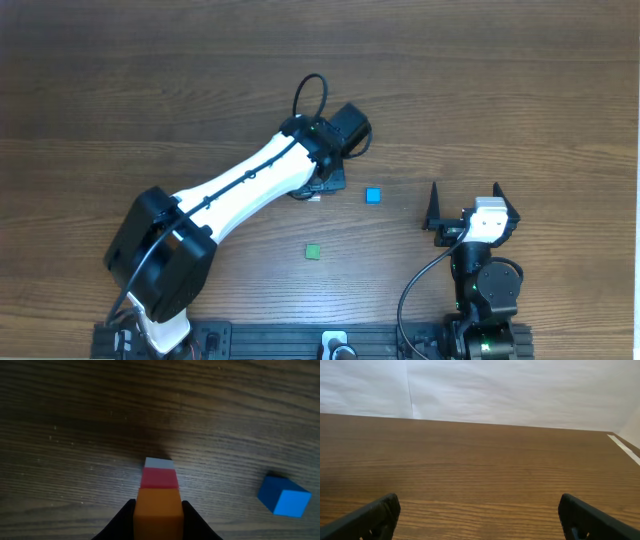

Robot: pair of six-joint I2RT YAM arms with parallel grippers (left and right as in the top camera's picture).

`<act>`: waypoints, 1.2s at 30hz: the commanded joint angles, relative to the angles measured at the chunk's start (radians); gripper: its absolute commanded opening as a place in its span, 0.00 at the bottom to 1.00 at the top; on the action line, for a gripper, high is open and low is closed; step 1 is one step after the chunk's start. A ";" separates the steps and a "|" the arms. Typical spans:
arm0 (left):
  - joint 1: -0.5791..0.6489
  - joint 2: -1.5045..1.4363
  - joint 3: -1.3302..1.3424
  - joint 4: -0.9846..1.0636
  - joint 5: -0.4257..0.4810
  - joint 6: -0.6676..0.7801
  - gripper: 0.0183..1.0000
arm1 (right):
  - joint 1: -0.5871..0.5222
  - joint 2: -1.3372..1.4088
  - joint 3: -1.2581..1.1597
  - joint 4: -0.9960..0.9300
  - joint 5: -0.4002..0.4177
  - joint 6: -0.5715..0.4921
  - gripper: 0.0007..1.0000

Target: Stack Cubes

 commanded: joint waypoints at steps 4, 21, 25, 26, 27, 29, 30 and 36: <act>0.005 0.019 -0.007 0.000 0.006 0.011 0.03 | 0.005 -0.009 -0.007 -0.001 -0.005 -0.005 0.99; 0.008 0.019 -0.007 0.011 0.005 0.010 0.05 | 0.005 -0.009 -0.007 -0.001 -0.005 -0.005 0.99; 0.010 0.019 -0.009 0.010 0.005 0.011 0.05 | 0.005 -0.009 -0.007 -0.001 -0.005 -0.005 0.99; 0.010 0.019 -0.009 0.010 0.005 0.010 0.06 | 0.005 -0.009 -0.007 -0.001 -0.005 -0.005 0.99; 0.010 0.019 -0.009 0.011 0.005 0.010 0.06 | 0.005 -0.009 -0.007 -0.001 -0.005 -0.005 0.99; 0.010 0.019 -0.009 0.011 0.005 0.010 0.06 | 0.005 -0.009 -0.007 -0.001 -0.005 -0.005 0.99; 0.010 0.019 -0.009 0.011 0.002 0.010 0.06 | 0.005 -0.009 -0.007 -0.001 -0.005 -0.005 0.99; 0.010 0.019 -0.011 0.011 0.002 0.010 0.07 | 0.005 -0.009 -0.007 -0.001 -0.005 -0.005 0.99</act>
